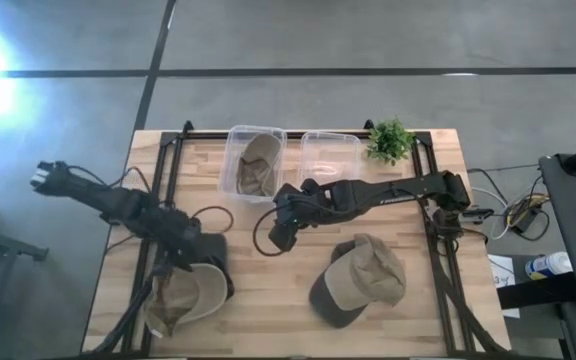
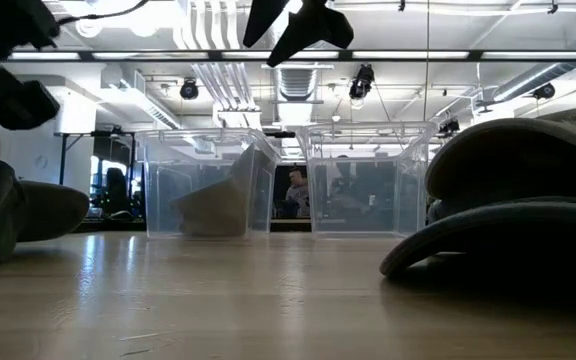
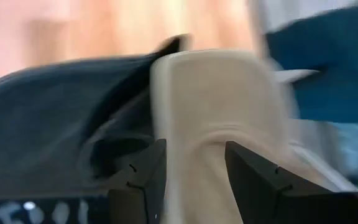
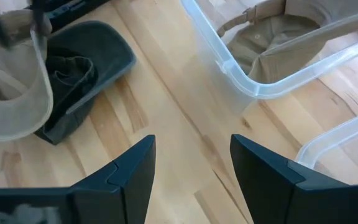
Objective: Pick & Place hat
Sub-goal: Put the left brown cap into the left transparent bin
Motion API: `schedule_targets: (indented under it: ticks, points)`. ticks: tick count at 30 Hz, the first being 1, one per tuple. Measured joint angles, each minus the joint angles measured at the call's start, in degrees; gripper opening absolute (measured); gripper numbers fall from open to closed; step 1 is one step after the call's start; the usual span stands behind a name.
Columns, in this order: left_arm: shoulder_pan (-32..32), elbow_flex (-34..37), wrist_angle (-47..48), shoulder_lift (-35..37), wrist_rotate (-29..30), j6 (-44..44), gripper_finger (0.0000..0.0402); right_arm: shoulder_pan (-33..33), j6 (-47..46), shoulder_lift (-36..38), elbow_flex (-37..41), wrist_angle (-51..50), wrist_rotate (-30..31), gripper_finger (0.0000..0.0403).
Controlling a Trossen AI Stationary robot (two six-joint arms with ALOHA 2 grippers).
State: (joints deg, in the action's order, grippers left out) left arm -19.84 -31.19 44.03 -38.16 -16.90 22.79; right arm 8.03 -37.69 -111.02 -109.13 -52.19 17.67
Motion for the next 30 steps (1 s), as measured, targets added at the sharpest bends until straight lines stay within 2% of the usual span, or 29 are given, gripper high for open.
schedule_targets:
  ticks: [2, 4, 7, 12, 19, 22, 27, 30]
  points:
    - [-1.34, 0.2, 1.14, -1.56, 5.5, 3.44, 0.0156, 0.0, -0.15, 0.0, 0.18, 0.11, -0.02, 0.0203]
    - [-1.89, 0.42, 0.83, -2.92, 6.57, 4.86, 0.0156, -0.01, -0.27, 0.0, 0.24, 0.33, -0.01, 0.0203]
    - [-2.3, 0.47, 0.85, -4.77, 5.72, 5.23, 0.0156, -0.03, 0.27, 0.0, 0.25, 0.4, -0.02, 0.0203]
    - [-2.5, 0.47, 0.26, -7.28, 0.99, 4.47, 0.0156, -0.17, 1.15, 0.0, 0.16, 0.55, -0.02, 0.0203]
    - [-2.5, 0.52, -5.44, -12.69, -0.33, 4.52, 0.0149, -0.15, 1.61, 0.0, 0.16, 0.53, -0.17, 0.0203]
    - [-2.67, 0.54, -8.82, -15.57, -3.05, 4.7, 0.0117, -0.13, 1.57, 0.0, 0.16, 0.53, -0.18, 0.0203]
    - [-2.88, 0.32, -10.03, -17.25, -3.19, 4.18, 0.0016, -0.13, 1.16, 0.0, 0.16, 0.37, -2.72, 0.0203]
    - [-2.88, -0.85, -10.01, -16.83, -3.28, 4.13, 0.0011, -0.06, 0.6, 0.05, 0.16, -0.21, -4.39, 0.0203]
